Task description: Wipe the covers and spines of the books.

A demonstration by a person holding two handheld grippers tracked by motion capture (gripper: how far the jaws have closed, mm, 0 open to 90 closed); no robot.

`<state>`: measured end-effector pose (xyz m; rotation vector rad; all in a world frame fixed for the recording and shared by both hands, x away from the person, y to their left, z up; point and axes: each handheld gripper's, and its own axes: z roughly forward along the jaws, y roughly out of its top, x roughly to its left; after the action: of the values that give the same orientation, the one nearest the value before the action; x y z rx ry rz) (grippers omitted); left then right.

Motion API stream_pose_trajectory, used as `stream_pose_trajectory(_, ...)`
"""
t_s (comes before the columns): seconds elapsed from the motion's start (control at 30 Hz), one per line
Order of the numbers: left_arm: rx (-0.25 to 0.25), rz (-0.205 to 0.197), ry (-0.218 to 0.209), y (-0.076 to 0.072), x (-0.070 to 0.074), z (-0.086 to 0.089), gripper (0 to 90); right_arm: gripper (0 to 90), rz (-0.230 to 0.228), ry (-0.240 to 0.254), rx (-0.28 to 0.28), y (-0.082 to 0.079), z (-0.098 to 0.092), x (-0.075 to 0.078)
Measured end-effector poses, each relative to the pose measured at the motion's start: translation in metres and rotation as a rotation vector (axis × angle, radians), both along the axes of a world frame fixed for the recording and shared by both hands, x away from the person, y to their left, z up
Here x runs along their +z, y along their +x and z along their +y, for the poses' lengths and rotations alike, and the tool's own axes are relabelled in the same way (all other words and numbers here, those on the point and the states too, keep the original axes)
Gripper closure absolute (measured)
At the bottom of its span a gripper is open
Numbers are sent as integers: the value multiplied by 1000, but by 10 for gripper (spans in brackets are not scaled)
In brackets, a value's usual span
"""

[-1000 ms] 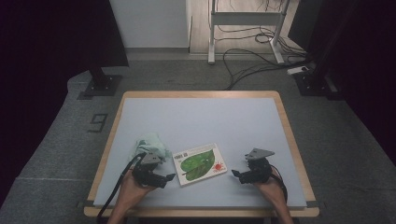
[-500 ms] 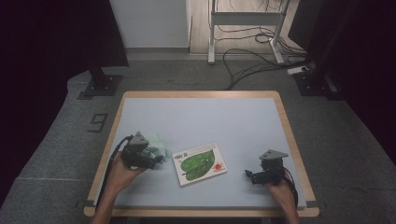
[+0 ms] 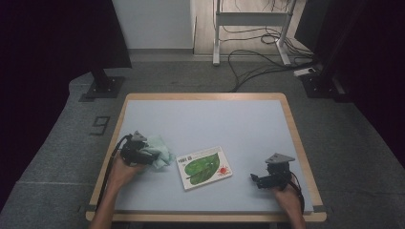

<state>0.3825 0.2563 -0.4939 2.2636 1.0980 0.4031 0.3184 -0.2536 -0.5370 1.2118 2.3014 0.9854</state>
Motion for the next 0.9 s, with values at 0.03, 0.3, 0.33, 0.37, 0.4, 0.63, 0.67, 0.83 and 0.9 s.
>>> stream_pose_trajectory(0.03, -2, 1, 2, -1, -2, 0, 279, 0, 0, 0, 0, 0, 0, 0)
stream_pose_trajectory(0.3, -11, -8, 9, -2, -16, 4, 558, 0, -4, -2, 0, 0, 0, 0)
stream_pose_trajectory(0.33, -11, -12, 13, -2, -16, 4, 600, 0, -3, -2, 1, 0, 0, 0)
stream_pose_trajectory(0.37, -9, -17, 19, -2, -16, 4, 636, 0, -4, -2, 0, 0, 0, 0)
stream_pose_trajectory(0.4, -11, -15, 14, -2, -16, 4, 702, 0, -3, -1, 0, 0, 0, 0)
stream_pose_trajectory(0.63, 6, -10, -42, -3, -13, 6, 799, 0, -4, -2, 0, 0, 0, 0)
stream_pose_trajectory(0.67, 3, -8, -55, -4, -11, 6, 799, 0, -4, -2, 0, 0, 0, 0)
stream_pose_trajectory(0.83, -44, -20, -99, -7, 8, -5, 799, 0, -4, -2, 0, 0, 0, 0)
stream_pose_trajectory(0.9, -70, -28, -106, -8, 14, -12, 797, 0, -5, -3, 1, 0, 0, 0)
